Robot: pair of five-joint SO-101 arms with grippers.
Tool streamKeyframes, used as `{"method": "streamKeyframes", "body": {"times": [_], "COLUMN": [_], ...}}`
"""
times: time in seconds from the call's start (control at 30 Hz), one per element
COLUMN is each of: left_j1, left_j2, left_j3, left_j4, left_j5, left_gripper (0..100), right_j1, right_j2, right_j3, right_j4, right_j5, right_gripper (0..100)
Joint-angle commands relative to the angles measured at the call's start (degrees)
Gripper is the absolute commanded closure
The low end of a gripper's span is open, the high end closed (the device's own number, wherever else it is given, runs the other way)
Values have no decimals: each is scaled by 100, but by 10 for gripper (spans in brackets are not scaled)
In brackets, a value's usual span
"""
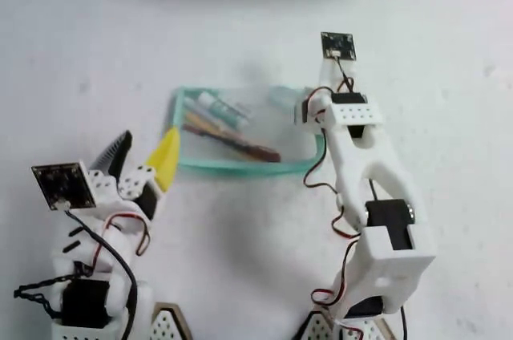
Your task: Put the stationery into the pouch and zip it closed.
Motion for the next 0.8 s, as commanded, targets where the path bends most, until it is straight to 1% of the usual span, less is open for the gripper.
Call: {"method": "streamKeyframes", "body": {"times": [0.0,0.07,0.17,0.23,0.47,0.53,0.63,0.77], "left_j1": [66,66,66,66,66,66,66,40], "left_j2": [-13,-13,-13,-13,-13,-13,-13,-13], "left_j3": [-44,-44,-44,-44,-44,-35,9,-70], "left_j4": [-176,-176,-176,-176,-176,-264,-466,-457], "left_j5": [35,35,35,35,26,26,-255,-527], "left_gripper": [718,718,718,718,718,718,718,718], "right_j1": [75,75,75,75,84,84,84,84], "right_j2": [22,22,13,13,-40,-84,-435,-1165], "right_j3": [-53,-53,-53,-44,-53,-149,-457,-914], "right_j4": [-75,4,92,145,242,479,1297,2387], "right_j5": [123,105,132,132,132,132,132,132], "right_gripper": [952,878,735,675,698,702,712,719]}}
